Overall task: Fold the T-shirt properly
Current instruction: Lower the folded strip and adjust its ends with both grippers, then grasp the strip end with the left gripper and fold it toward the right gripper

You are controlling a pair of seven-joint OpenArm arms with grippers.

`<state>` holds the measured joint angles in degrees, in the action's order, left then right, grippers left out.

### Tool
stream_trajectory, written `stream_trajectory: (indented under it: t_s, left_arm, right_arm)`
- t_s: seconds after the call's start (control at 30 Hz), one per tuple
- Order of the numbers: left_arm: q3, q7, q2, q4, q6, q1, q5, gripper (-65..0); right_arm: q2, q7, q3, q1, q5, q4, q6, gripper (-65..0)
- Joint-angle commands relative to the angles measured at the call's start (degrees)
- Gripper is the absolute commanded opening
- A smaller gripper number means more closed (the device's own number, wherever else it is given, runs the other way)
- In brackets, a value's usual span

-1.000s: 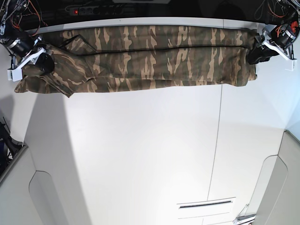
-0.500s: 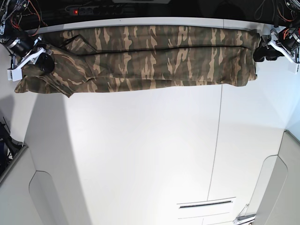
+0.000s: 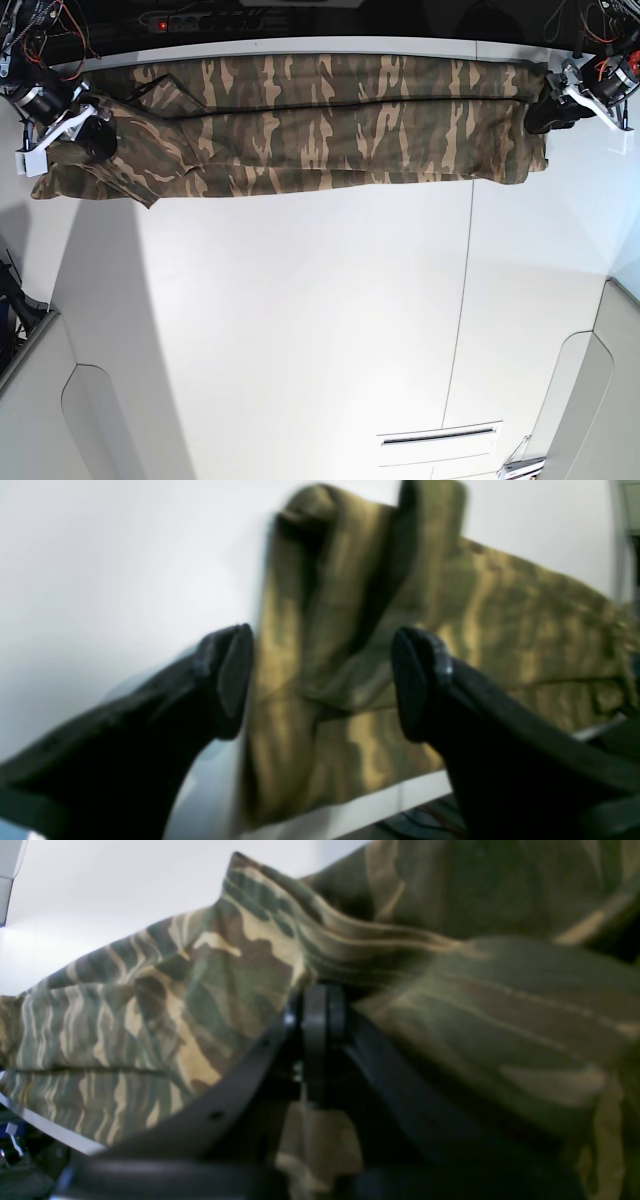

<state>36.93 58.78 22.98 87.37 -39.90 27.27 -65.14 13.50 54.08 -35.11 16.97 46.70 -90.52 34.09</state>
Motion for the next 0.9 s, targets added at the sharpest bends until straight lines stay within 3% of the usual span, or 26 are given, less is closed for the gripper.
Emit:
stream_trajectory:
  t_s: [0.0, 0.27, 0.33, 0.43, 0.47, 0.67, 0.87]
  left_arm:
    - [-0.63, 1.07, 0.35, 0.61, -0.1, 0.24, 0.0, -19.0]
    - [-6.27, -0.33, -0.42, 0.63, -0.1, 0.15, 0.0, -20.9]
    - [-6.25, -0.5, -0.39, 0.63, -0.1, 0.0, 0.02, -31.5]
    - [-6.27, -0.52, -0.42, 0.61, -0.1, -0.48, 0.0, -58.9]
    - [-6.25, -0.66, -0.42, 0.63, -0.1, -0.61, -0.04, -65.0]
    - [-5.07, -1.97, 0.33, 0.74, -0.1, -2.84, 0.04, -65.0]
    - [-0.22, -1.75, 2.4, 1.29, -0.1, -7.1, 0.31, -65.0]
  right_arm:
    - [0.9, -0.83, -0.22, -0.28, 1.31, -0.74, 0.22, -65.0]
    - [0.92, 0.04, -0.22, -0.26, 1.31, -0.74, 0.22, -65.0]
    - [0.92, 0.15, -0.22, -0.28, 1.33, -0.74, 0.22, -65.0]
    - [0.94, 0.15, -0.22, -0.31, 1.42, -0.74, 0.22, -65.0]
    - [0.94, 0.15, -0.22, -0.28, 2.03, -0.74, 0.22, -65.0]
    - [0.94, 3.43, -0.9, -0.44, 8.52, -1.27, 0.24, -65.0]
    - [0.94, 3.96, -4.24, -0.44, 10.38, -2.91, 0.26, -65.0]
